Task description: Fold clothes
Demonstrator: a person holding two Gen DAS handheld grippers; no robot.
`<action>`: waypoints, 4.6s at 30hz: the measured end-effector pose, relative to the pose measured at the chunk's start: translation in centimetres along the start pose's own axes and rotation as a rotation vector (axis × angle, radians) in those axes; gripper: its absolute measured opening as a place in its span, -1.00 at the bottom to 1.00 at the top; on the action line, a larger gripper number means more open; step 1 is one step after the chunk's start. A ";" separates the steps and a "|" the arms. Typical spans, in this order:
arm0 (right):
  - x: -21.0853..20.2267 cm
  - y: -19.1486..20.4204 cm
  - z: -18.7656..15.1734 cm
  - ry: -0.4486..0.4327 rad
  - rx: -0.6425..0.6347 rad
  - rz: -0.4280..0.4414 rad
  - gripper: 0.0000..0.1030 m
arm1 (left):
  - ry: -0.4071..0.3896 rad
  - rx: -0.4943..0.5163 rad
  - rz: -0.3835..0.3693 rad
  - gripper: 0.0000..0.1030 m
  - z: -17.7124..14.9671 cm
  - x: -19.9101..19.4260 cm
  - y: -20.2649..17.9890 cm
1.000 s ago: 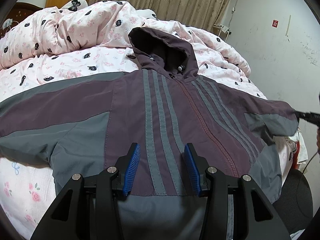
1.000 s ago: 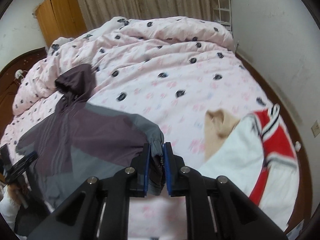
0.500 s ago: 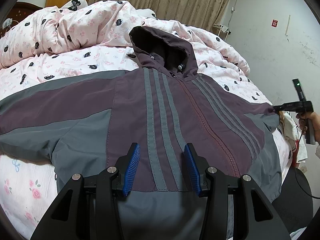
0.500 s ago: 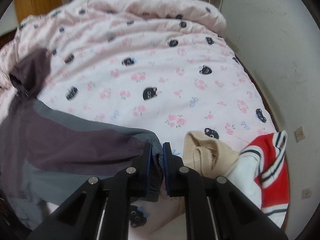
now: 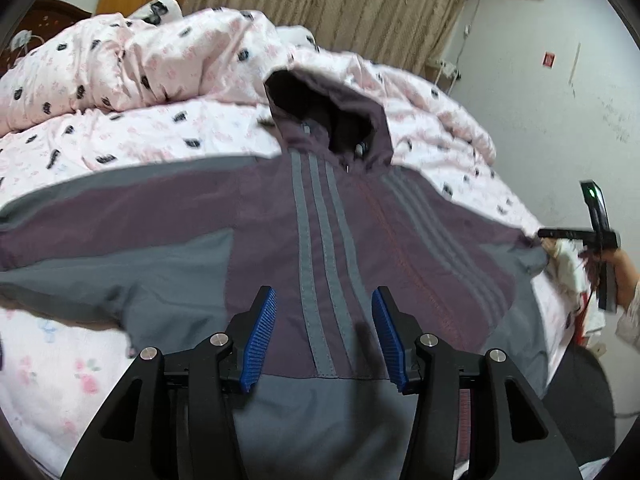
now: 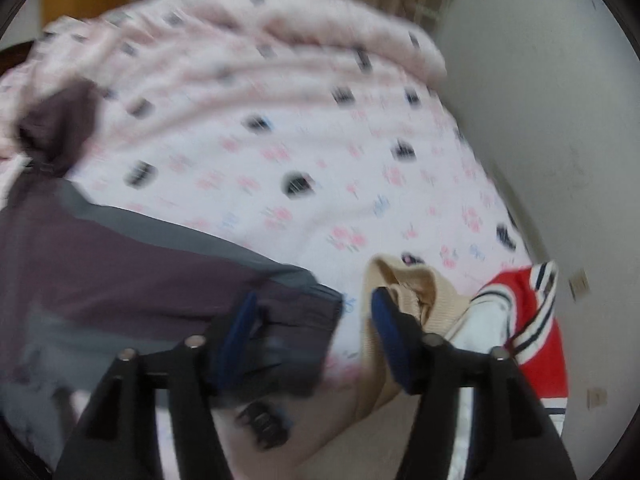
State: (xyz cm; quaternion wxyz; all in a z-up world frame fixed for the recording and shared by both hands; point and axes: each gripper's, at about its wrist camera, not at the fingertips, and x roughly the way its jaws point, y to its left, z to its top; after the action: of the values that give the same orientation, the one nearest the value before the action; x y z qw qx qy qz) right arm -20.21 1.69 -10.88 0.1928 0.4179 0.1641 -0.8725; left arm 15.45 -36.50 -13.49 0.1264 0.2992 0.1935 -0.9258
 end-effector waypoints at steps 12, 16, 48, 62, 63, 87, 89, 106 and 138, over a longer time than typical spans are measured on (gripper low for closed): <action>-5.4 8.1 -9.2 0.098 -0.170 0.499 0.38 | 0.121 -0.020 0.119 -0.10 -1.4 -5.5 1.8; -4.1 10.7 -12.0 0.188 -0.208 0.601 0.37 | 0.189 -0.018 0.157 -0.10 -2.2 -5.5 2.5; -4.3 14.3 -14.6 0.338 -0.316 0.826 -0.72 | 0.599 0.021 0.056 -0.78 -8.7 -0.9 5.3; -4.1 16.2 -14.6 0.401 -0.429 0.651 0.01 | 0.584 0.104 0.164 -0.58 -4.3 -4.0 3.2; -5.2 16.0 -14.0 0.379 -0.452 0.649 0.10 | 0.546 0.114 0.165 -0.43 -3.2 -4.9 3.0; 4.6 31.0 12.7 -0.196 -0.123 0.311 0.38 | -0.034 -0.051 0.228 0.18 18.3 14.1 4.7; 6.7 31.3 13.3 -0.177 -0.095 0.307 0.38 | -0.024 -0.055 0.213 0.18 18.3 15.9 5.0; 9.1 24.7 16.4 -0.240 0.141 0.167 0.48 | 0.014 0.085 0.391 0.23 19.9 20.4 4.9; 7.7 26.0 13.6 -0.009 -0.189 0.191 0.75 | 0.206 0.185 0.324 0.42 17.6 18.4 4.6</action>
State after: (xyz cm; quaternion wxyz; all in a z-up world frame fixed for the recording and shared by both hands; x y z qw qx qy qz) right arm -21.35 -28.61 -12.12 0.3145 0.4076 0.2042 -0.8326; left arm -6.34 -50.44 -12.72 0.2254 0.4300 0.0691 -0.8715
